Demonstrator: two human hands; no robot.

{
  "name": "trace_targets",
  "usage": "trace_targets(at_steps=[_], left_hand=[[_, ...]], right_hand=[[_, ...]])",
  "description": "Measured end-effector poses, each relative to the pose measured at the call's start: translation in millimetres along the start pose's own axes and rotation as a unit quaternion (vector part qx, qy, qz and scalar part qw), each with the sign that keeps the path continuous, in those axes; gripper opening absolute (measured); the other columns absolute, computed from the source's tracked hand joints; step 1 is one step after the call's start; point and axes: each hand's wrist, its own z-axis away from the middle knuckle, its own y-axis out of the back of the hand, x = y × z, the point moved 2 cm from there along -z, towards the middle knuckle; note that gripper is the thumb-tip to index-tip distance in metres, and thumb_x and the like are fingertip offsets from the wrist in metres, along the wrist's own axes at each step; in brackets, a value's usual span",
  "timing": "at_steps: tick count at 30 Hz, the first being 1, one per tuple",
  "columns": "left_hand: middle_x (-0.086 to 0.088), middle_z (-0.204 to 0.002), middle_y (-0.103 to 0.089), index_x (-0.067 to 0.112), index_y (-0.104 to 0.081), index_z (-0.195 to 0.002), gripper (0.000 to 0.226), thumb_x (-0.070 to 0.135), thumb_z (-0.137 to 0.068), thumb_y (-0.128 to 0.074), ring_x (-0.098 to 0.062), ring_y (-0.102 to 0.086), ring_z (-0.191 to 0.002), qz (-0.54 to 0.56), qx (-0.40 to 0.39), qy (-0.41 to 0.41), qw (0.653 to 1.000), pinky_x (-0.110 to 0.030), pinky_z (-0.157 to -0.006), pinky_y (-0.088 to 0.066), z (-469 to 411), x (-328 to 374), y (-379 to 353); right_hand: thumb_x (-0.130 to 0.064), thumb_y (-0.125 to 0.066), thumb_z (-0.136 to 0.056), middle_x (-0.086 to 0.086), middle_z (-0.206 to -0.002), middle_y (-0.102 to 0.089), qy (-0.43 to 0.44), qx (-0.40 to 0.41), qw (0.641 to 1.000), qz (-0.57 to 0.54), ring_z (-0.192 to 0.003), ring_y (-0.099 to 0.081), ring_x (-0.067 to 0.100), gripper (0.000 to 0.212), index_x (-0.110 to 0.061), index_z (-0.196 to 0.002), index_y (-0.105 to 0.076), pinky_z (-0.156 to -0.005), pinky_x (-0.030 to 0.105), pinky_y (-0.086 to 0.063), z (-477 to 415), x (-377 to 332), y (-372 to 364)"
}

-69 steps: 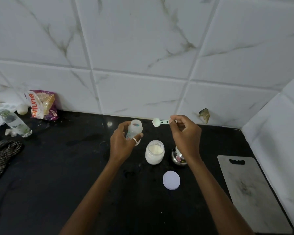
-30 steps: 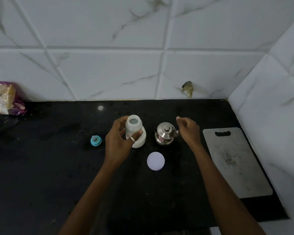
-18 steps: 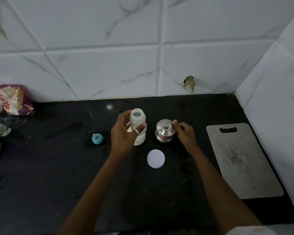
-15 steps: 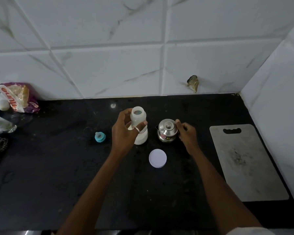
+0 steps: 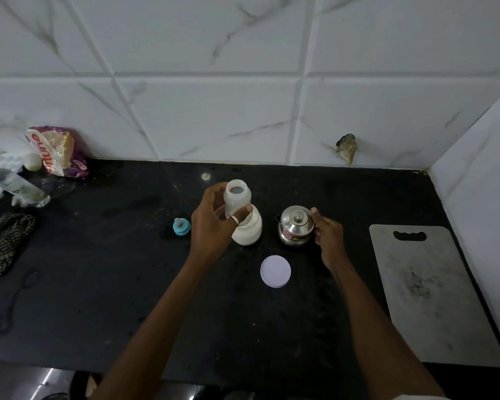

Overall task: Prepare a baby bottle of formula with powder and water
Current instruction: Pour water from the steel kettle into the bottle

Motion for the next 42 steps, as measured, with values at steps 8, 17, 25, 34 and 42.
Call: trace_targets(at_steps=[8,17,25,34,42], left_hand=[[0.013,-0.122,-0.072,0.038,-0.060,-0.121,0.053,0.019,-0.081,-0.089,-0.007,-0.070,-0.115,0.009,0.001,-0.003,1.000,-0.037,-0.103,-0.056,-3,4,17],[0.011,-0.125,-0.071,0.036,-0.060,-0.124,0.056,0.023,-0.079,-0.091,-0.009,-0.070,-0.115,0.015,0.010,-0.030,0.999,-0.040,-0.101,-0.058,-28,32,38],[0.016,-0.122,-0.069,0.030,-0.061,-0.129,0.056,0.027,-0.080,-0.089,0.006,-0.067,-0.109,0.048,0.037,-0.090,0.994,-0.026,-0.097,-0.058,-40,91,90],[0.016,-0.123,-0.070,0.025,-0.062,-0.136,0.060,0.035,-0.081,-0.087,0.004,-0.064,-0.115,0.065,0.021,-0.144,0.987,-0.020,-0.092,-0.057,-39,144,145],[0.018,-0.122,-0.070,0.027,-0.062,-0.135,0.059,0.034,-0.082,-0.086,0.004,-0.065,-0.113,0.061,0.025,-0.161,0.985,-0.015,-0.087,-0.056,-38,156,163]], right_hand=[[-0.047,-0.078,-0.085,0.015,-0.092,-0.077,-0.039,0.006,0.998,-0.057,-0.083,-0.067,0.027,0.036,-0.012,-0.091,-0.080,-0.072,0.037,-0.048,14,-12,-12],[-0.023,-0.070,-0.094,0.006,-0.084,-0.078,0.078,-0.061,0.991,-0.086,-0.074,-0.073,0.013,0.027,0.004,-0.099,-0.073,-0.061,0.021,-0.055,85,-144,-53],[-0.028,-0.073,-0.091,-0.003,-0.054,-0.037,0.157,-0.097,0.980,-0.074,-0.042,-0.028,0.007,0.031,-0.018,-0.064,-0.060,-0.034,0.018,-0.022,170,-283,-111],[-0.036,-0.081,-0.081,-0.005,-0.059,-0.032,0.197,-0.123,0.973,-0.008,-0.041,-0.020,0.007,0.030,-0.024,-0.059,-0.064,-0.037,0.021,-0.015,228,-355,-158],[-0.034,-0.081,-0.080,-0.007,-0.054,-0.032,0.244,-0.094,0.963,0.067,-0.042,-0.021,0.010,0.028,-0.023,-0.061,-0.064,-0.042,0.024,-0.017,254,-381,-178]])
